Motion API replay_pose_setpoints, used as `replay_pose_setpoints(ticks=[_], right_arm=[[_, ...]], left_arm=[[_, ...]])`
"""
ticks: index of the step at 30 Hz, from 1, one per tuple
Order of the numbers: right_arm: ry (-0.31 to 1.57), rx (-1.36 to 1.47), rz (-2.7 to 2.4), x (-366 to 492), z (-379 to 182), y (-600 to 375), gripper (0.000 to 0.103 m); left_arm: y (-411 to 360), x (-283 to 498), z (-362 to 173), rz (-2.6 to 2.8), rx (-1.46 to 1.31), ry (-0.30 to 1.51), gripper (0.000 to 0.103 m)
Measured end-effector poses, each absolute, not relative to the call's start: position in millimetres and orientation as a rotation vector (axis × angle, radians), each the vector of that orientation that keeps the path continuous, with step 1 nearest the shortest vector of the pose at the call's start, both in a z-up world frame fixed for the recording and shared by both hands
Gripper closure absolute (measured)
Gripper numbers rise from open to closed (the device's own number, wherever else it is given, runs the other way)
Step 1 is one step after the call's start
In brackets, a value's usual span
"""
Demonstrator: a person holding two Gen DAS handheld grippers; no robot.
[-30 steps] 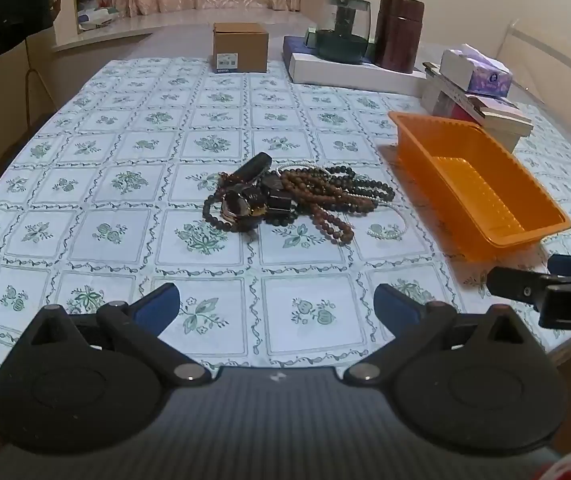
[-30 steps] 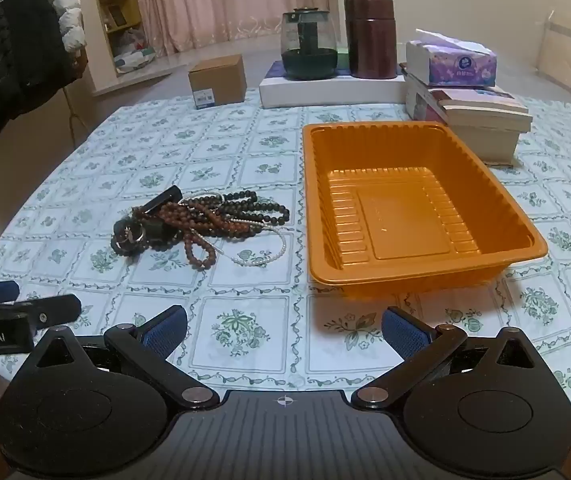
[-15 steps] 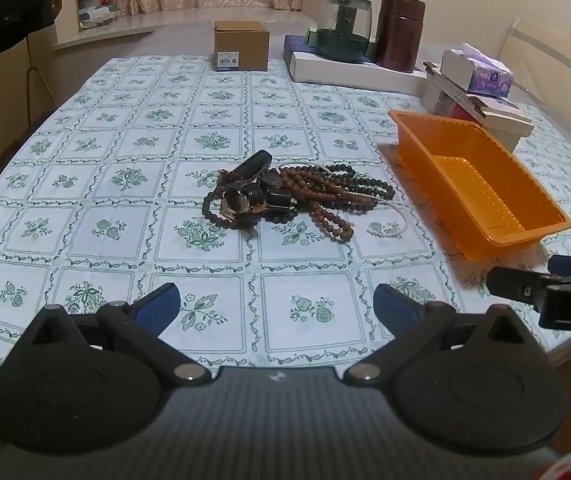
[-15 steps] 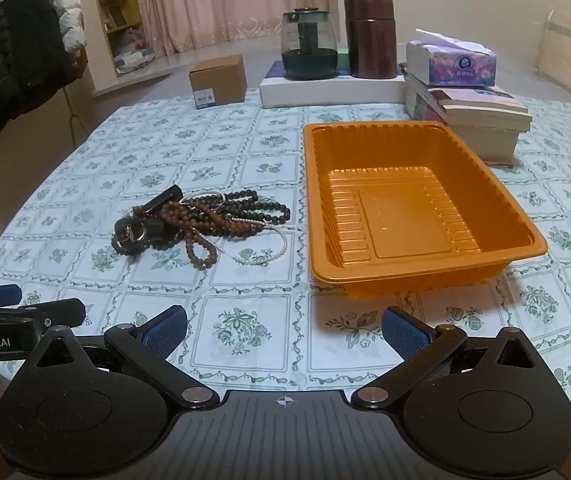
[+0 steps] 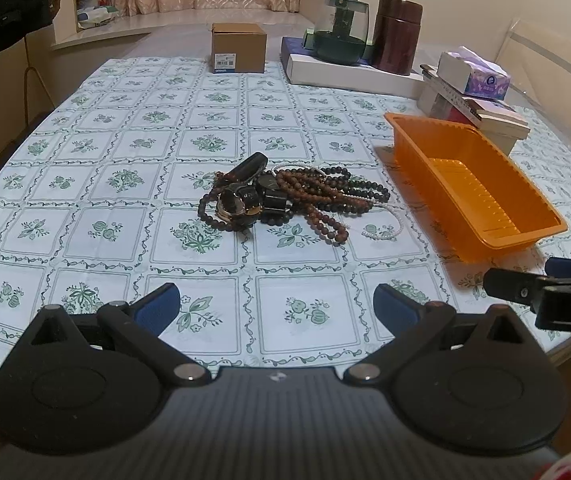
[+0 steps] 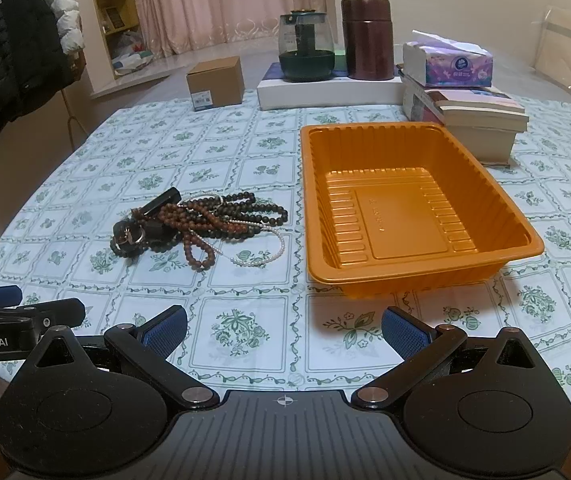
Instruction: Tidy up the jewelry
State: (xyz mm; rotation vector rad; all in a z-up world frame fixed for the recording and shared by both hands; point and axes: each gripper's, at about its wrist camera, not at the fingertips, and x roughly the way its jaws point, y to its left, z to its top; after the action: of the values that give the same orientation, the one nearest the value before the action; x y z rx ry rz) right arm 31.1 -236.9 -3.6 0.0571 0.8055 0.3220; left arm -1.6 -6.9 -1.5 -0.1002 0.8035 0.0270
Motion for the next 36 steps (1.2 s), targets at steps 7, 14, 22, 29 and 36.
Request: replay_pose_setpoints(ticks=[7,14,22,29,36], right_arm=[[0.806,0.058,0.321,31.1,-2.9,-238.5,0.001],[0.806,0.060,0.321,31.3,-2.9,-239.1,0.001],[0.807,0.061,0.321,31.1,-3.5,-239.2,0.001],[0.808,0.061,0.321,31.1,-3.7,-239.0,0.001],[0.806,0.060,0.320,31.0,-3.7,-239.2,0.001]], left_arm=[[-6.9,-1.9,-1.8,0.027,-0.100,0.803,0.001],[-8.7,-1.2,-1.3,0.026,-0.099,0.804,0.001],[-9.4,-1.3,-2.1,0.025,-0.099,0.804,0.001],[-9.4,-1.3,-2.1,0.025,-0.099,0.804,0.001],[-10.2,-1.2,-2.0,0.025,-0.100,0.804,0.001]])
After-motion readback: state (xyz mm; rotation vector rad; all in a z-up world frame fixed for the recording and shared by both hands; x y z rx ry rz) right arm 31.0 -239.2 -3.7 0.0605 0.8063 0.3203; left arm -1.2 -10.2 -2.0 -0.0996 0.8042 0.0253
